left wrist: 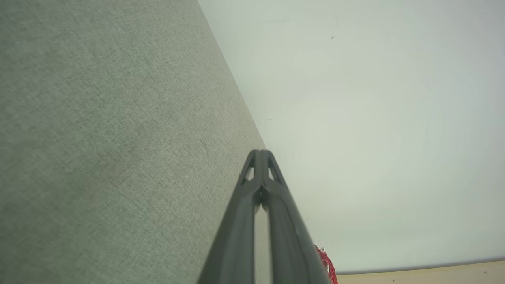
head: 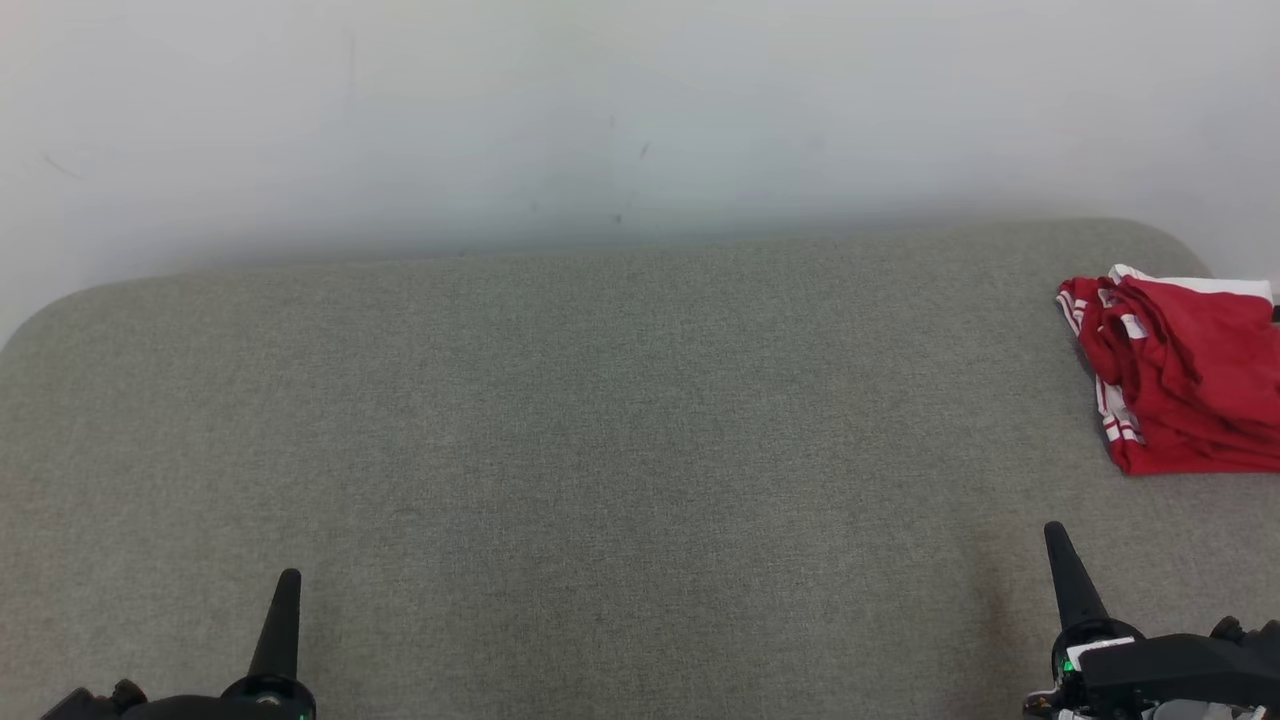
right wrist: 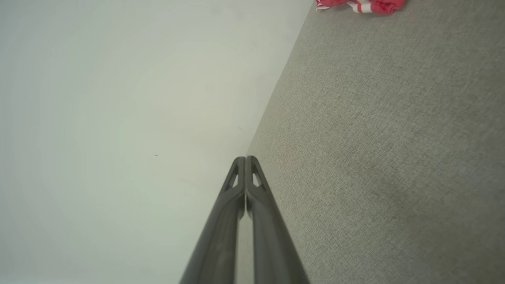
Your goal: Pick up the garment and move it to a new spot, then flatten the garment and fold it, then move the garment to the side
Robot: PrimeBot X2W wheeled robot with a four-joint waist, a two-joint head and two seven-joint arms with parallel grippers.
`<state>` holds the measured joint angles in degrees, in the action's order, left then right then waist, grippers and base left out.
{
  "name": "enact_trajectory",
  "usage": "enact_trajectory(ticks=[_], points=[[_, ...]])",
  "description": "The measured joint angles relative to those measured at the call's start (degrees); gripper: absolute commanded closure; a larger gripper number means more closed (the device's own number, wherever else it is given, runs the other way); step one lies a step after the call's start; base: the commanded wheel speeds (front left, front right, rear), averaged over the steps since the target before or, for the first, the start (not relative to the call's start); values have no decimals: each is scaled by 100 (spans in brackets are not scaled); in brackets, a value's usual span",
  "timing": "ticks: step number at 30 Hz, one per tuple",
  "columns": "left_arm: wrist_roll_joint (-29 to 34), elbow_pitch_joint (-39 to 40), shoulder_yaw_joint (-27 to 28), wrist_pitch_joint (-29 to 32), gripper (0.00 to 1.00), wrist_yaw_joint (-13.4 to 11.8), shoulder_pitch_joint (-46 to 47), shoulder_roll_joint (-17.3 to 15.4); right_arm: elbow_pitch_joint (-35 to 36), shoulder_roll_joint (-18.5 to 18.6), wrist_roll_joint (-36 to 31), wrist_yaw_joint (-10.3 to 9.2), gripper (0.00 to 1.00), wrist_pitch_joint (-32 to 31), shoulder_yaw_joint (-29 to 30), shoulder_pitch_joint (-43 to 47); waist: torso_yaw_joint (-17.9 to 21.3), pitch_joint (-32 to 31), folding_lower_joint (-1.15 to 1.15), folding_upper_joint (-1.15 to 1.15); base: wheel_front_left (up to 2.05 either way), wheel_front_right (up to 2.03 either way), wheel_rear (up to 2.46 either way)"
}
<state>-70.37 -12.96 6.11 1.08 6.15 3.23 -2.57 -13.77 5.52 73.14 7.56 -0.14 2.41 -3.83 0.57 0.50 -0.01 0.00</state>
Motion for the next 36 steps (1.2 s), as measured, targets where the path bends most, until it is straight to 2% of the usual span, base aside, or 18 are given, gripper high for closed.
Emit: enact_trajectory(ticks=[36], points=[[-1678, -105, 30, 434, 100, 93, 232, -11, -31, -137, 1570, -1, 100, -438, 234, -198, -42, -33, 0, 0, 0, 0, 0]])
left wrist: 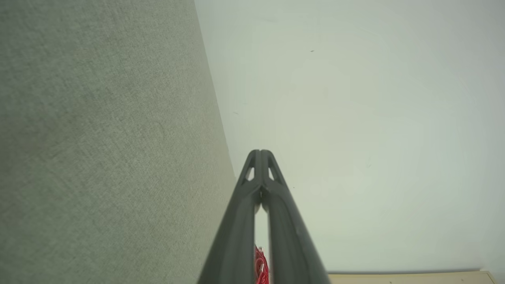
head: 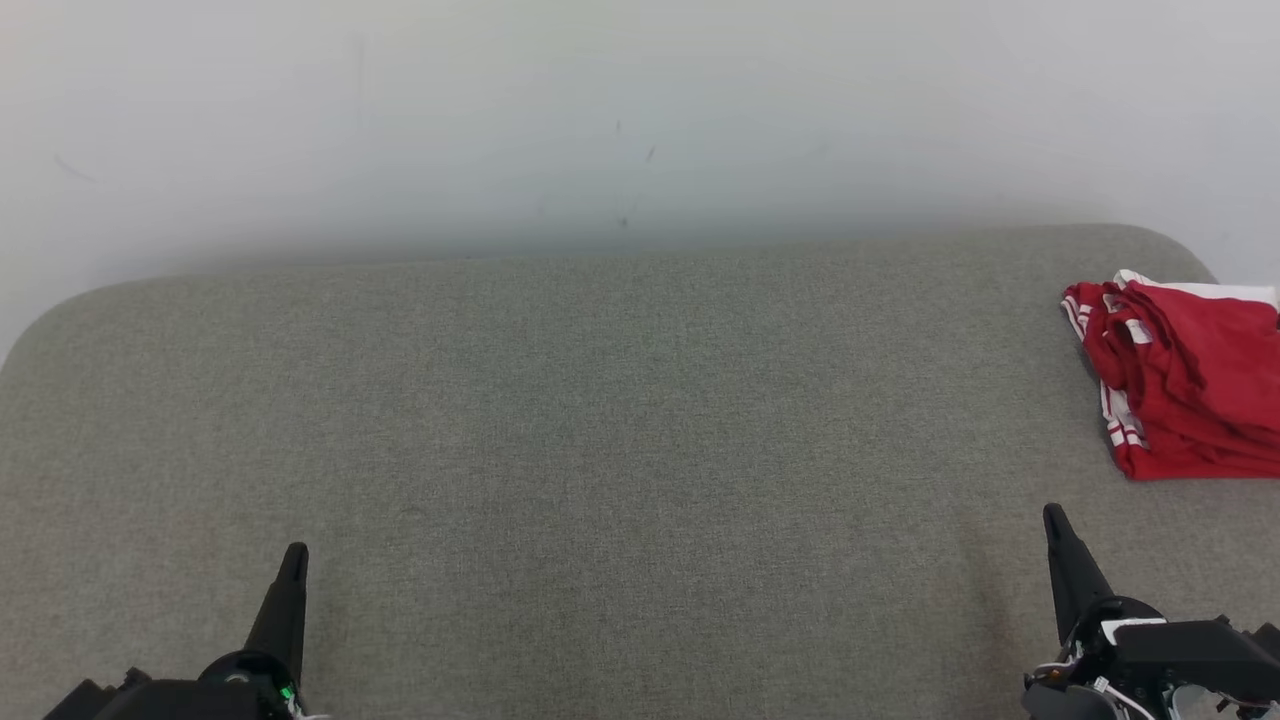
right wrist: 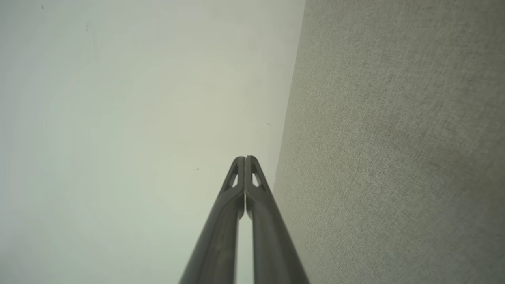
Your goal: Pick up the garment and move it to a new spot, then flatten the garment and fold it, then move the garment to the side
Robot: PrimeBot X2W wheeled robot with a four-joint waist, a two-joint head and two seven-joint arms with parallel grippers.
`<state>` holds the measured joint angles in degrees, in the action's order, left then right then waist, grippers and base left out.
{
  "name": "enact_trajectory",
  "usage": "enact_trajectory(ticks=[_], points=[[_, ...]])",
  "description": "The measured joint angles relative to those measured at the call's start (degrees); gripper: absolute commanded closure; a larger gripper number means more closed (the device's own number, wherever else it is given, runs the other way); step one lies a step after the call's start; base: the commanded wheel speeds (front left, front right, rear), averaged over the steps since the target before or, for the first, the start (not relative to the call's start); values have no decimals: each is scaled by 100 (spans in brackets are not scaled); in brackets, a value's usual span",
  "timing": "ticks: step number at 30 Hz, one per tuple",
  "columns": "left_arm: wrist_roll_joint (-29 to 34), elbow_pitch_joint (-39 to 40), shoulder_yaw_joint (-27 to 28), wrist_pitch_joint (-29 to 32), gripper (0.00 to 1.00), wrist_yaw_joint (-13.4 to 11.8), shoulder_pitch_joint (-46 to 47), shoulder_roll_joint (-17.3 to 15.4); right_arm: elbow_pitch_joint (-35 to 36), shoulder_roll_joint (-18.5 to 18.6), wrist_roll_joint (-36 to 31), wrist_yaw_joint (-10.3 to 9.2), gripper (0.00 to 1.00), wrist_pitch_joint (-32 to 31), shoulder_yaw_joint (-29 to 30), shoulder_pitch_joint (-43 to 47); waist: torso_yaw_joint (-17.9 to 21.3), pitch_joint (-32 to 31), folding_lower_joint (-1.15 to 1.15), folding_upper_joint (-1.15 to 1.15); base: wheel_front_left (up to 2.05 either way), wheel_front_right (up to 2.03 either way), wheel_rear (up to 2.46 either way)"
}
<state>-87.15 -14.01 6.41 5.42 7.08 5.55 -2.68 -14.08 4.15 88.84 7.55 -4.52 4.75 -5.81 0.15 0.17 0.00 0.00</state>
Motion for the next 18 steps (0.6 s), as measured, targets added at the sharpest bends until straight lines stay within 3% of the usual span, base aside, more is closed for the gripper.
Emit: enact_trajectory(ticks=[18], points=[[-506, -30, 11, 114, 100, 43, 85, -3, -12, -44, 439, 0, 100, -121, 76, -39, -15, -11, 0, 0, 0, 0, 0]])
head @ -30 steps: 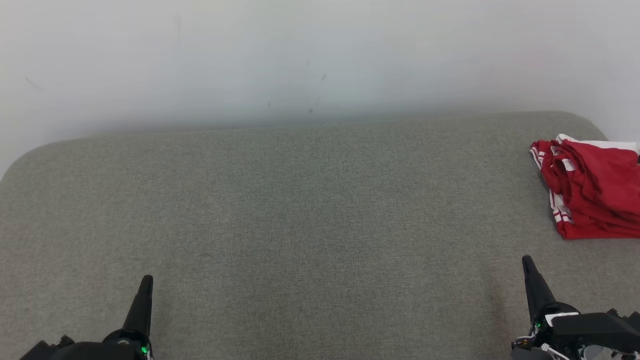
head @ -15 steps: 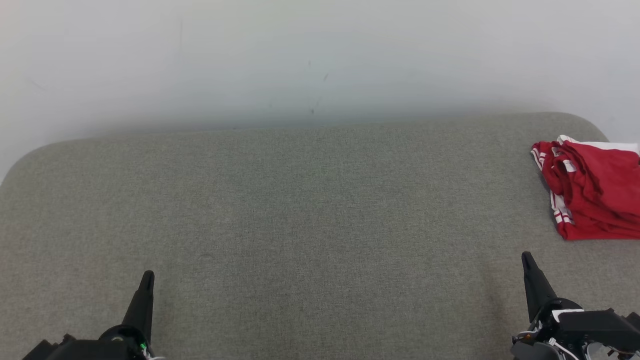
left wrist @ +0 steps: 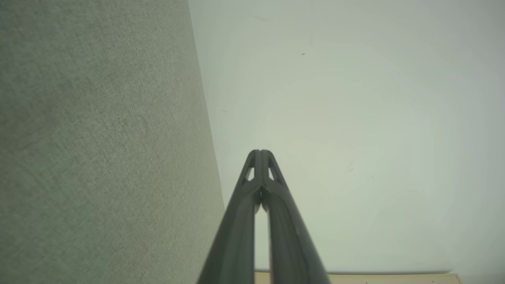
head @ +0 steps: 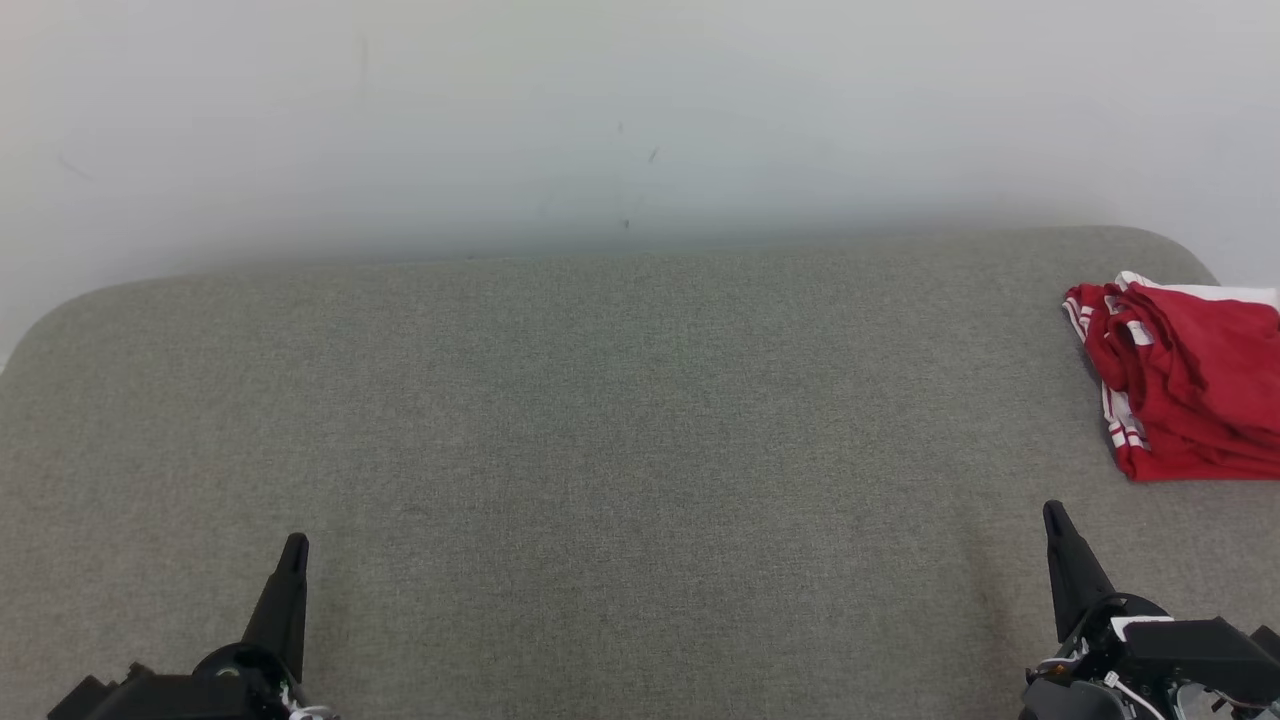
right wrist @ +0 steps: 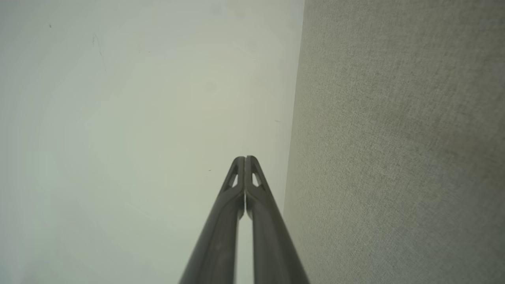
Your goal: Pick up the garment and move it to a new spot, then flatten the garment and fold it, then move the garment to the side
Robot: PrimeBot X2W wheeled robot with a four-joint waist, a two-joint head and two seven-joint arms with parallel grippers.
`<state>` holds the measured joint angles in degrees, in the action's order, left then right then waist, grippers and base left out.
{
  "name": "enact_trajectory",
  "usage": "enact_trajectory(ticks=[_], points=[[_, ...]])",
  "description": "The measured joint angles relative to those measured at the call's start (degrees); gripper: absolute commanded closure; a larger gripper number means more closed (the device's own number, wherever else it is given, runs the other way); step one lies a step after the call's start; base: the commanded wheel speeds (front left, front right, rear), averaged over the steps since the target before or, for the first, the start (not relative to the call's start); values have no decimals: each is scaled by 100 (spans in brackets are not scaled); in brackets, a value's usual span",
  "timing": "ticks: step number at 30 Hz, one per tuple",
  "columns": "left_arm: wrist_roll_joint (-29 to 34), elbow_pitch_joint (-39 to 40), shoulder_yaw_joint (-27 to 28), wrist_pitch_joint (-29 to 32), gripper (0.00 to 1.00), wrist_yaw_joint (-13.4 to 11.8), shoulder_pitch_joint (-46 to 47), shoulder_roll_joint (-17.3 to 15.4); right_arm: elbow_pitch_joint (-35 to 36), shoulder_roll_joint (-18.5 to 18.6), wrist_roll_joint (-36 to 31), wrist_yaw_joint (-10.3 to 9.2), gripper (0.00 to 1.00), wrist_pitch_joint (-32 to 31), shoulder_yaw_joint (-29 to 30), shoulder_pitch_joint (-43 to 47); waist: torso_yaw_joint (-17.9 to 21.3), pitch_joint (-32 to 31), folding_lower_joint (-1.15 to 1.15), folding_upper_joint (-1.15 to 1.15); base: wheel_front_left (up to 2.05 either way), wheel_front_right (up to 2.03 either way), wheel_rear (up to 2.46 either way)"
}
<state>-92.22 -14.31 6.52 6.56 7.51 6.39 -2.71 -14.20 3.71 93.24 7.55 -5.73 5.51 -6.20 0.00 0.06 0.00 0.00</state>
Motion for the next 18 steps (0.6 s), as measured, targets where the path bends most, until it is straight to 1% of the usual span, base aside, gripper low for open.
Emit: enact_trajectory(ticks=[18], points=[[0, 0, 0, 1, 100, 0, 1, 0, -1, -9, -2, 0, 100, -14, 14, -1, 0, 0, 0, 0, 0, 0, 0]])
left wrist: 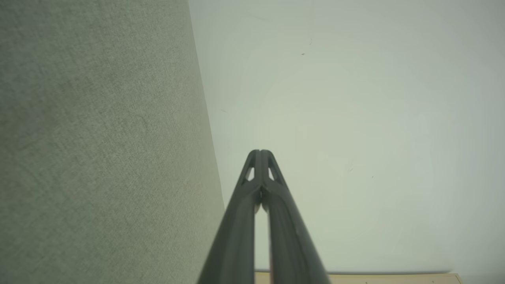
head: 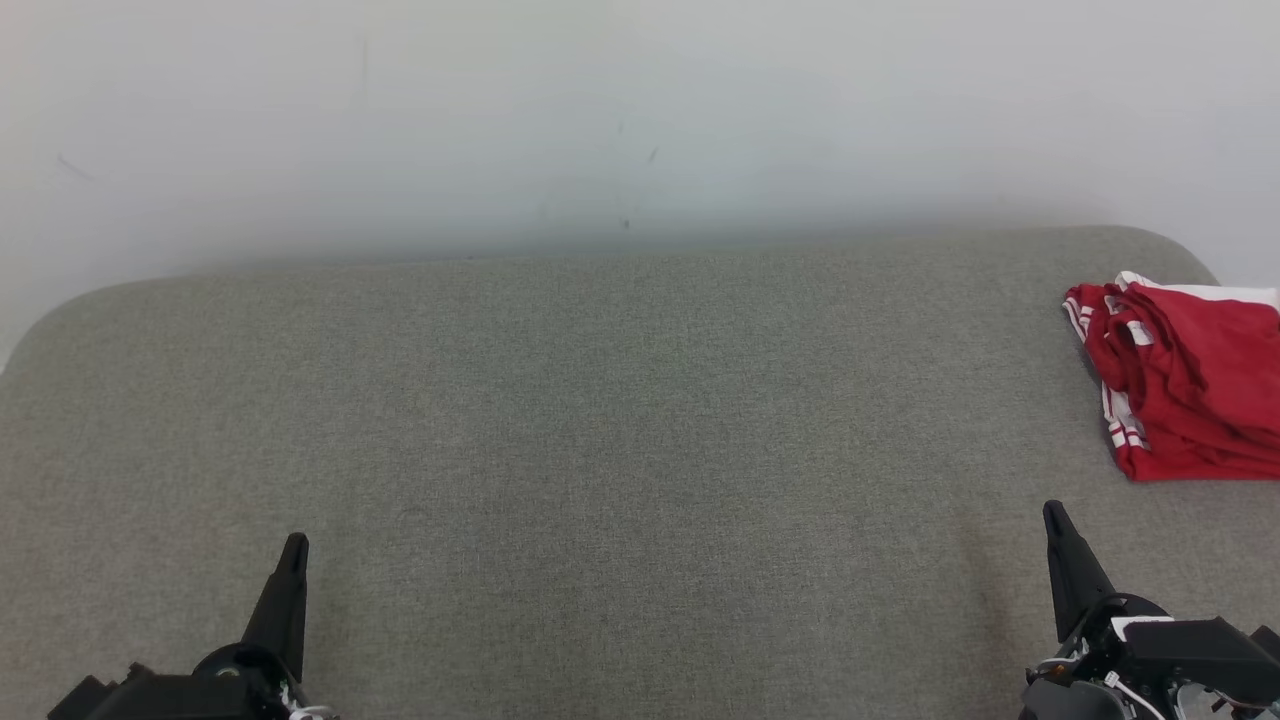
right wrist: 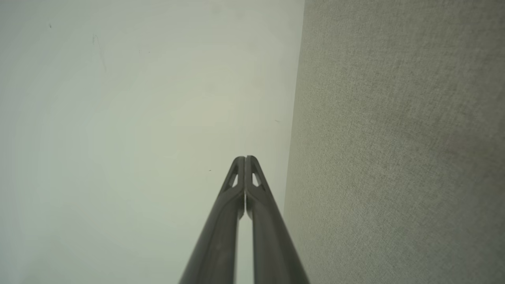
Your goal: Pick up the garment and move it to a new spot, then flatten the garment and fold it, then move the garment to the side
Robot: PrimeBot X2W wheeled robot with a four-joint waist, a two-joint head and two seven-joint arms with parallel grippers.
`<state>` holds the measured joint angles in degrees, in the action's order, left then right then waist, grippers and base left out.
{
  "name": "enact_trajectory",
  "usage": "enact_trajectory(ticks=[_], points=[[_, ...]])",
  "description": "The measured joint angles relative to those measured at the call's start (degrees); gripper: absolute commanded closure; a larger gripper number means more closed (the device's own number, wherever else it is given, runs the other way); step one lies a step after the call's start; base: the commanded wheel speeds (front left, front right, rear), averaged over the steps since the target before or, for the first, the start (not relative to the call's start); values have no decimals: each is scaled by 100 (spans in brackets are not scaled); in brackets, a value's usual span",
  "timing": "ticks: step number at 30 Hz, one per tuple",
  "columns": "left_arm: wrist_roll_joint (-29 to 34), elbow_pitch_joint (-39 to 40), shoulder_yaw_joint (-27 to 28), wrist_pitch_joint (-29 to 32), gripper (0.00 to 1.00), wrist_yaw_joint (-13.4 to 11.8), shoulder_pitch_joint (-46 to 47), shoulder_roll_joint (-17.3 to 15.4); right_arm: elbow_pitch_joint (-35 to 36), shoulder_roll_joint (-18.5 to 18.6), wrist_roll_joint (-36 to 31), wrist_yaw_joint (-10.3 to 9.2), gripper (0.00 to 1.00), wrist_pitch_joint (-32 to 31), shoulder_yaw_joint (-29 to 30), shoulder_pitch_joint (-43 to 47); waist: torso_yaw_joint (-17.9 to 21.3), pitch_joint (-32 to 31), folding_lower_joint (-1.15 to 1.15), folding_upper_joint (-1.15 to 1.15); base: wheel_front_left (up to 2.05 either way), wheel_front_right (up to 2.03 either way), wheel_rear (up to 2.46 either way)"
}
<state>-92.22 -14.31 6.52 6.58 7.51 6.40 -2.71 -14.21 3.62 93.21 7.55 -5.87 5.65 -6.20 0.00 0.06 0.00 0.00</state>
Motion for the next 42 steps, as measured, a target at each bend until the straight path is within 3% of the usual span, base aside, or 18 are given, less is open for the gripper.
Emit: enact_trajectory(ticks=[42], points=[[0, 0, 0, 0, 100, 0, 0, 0, -1, -21, -13, 0, 100, -18, 29, -11, 0, 0, 0, 0, 0, 0, 0]])
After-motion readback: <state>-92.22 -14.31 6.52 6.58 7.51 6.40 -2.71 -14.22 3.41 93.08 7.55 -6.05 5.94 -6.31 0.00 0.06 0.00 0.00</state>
